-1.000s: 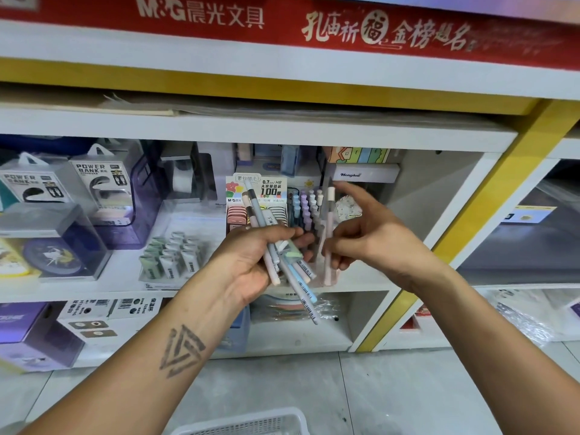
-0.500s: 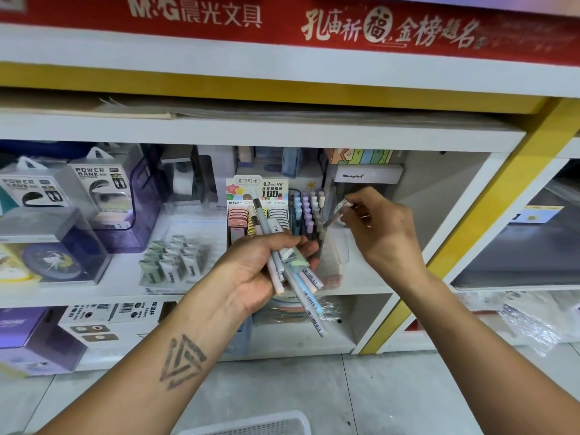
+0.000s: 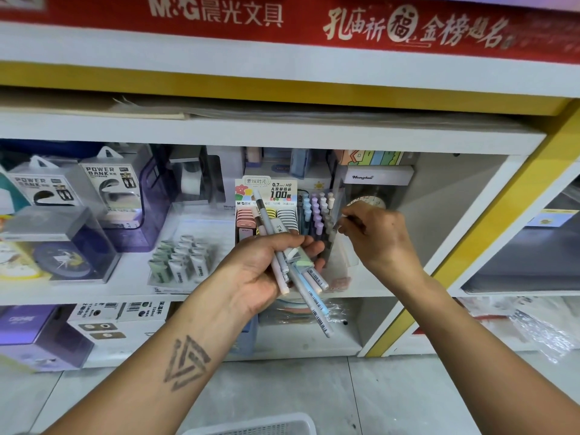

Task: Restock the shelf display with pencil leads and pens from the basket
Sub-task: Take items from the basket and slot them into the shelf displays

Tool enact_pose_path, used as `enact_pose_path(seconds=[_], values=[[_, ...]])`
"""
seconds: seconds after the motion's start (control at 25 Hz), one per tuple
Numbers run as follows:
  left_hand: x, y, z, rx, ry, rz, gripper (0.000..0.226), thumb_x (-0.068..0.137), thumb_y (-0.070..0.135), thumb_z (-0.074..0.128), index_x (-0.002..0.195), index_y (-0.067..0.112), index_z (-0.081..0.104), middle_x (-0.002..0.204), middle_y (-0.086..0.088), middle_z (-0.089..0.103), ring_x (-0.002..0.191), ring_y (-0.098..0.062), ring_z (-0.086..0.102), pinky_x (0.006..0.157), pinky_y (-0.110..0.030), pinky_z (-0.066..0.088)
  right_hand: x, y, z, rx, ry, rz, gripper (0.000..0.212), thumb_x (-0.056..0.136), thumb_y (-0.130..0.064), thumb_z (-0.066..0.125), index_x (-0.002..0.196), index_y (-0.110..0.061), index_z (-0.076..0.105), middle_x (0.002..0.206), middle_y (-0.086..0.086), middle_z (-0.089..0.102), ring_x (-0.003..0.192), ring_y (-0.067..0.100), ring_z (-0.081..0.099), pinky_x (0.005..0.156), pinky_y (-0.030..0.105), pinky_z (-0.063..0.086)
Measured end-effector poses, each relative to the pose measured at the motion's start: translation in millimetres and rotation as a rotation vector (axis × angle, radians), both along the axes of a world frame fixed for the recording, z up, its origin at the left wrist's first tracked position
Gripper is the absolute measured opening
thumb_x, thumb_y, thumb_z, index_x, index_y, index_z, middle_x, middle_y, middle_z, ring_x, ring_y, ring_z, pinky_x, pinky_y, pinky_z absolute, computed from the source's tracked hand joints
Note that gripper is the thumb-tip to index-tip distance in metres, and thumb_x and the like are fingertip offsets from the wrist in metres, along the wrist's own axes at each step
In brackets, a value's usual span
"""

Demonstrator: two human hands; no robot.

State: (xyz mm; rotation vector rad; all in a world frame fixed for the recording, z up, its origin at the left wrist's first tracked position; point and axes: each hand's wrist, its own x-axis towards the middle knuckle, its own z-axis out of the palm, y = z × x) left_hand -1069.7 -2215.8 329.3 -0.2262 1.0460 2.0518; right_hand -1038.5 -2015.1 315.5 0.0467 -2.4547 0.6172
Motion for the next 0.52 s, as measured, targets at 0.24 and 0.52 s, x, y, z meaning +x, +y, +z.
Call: enact_pose_path(seconds=[0.24,0.52], values=[[2,1,1,0.013,0.016,-0.006,0.011,0.069,-0.006,0.066,0.063,-0.004,0.075,0.089,-0.024,0.074,0.084,-0.031,0.075,0.07,-0.049,0.061,-13,1,-10,0.194,-0.268,-0.12,0.048,0.097,-0.006,0.049,0.142,-0.022,0.054,0.11,0.005,0.059,0.101,0.032,0.06,0.076,0.029,0.043],[5,2,4,0.051,0.028,0.009,0.021,0.077,-0.009,0.062,0.099,-0.008,0.065,0.104,-0.03,0.07,0.093,-0.036,0.073,0.074,-0.051,0.06,-3,-10,14,-0.269,-0.223,-0.089,0.022,0.096,-0.018,0.057,0.114,-0.026,0.068,0.083,-0.003,0.064,0.072,0.011,0.058,0.062,0.022,0.043]])
